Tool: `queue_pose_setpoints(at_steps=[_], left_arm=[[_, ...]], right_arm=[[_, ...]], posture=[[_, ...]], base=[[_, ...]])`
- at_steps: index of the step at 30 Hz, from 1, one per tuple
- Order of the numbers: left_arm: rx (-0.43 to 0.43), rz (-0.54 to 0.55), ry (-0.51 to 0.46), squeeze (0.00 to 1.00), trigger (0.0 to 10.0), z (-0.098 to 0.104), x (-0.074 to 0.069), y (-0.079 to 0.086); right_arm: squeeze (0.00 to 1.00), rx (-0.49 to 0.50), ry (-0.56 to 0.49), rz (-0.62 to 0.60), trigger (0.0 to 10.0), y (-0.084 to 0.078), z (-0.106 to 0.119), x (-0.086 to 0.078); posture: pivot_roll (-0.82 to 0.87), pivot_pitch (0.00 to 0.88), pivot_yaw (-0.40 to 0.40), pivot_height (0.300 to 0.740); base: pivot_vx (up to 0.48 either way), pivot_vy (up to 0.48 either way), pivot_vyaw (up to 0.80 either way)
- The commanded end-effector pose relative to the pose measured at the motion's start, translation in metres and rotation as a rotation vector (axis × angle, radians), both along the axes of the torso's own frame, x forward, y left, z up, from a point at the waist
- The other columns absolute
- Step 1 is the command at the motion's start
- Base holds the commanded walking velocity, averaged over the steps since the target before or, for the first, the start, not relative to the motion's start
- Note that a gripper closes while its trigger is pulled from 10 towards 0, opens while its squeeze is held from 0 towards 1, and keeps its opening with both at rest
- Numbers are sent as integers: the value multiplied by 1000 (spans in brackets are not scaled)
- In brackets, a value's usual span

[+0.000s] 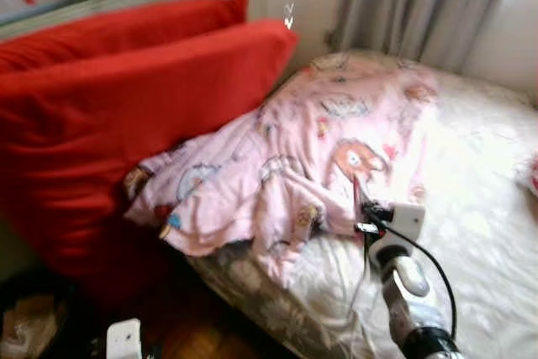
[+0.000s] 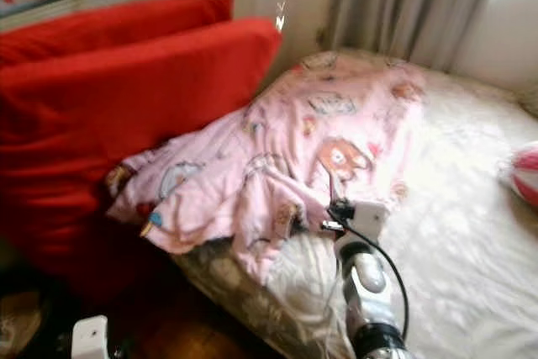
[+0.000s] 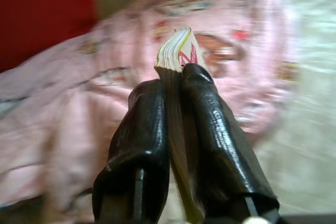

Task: Clean up the room

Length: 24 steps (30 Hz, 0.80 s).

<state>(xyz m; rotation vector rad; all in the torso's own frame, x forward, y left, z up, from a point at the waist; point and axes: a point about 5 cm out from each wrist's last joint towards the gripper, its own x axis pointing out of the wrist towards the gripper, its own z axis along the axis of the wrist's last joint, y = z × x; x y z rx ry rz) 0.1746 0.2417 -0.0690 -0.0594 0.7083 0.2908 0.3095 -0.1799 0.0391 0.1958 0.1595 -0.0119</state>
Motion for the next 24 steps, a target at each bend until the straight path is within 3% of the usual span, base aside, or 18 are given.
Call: queue_pose_setpoints(at_steps=[1,10,24], left_arm=[[15,-15,8,0,10000,0,-1,1],[14,-10,6,0,10000,0,-1,0],[8,1,1,0,10000,0,1,-1]], right_arm=[[0,4,-44,-8,10000,0,9,5],[0,11,-57,-24,10000,2,9,5],[0,19,-50,-49,10000,-3,12,8]], posture=[[90,0,-23,711],[88,0,-21,711],[92,0,-27,711]], base=[[0,0,-706],[0,0,-656],[0,-307,-49]])
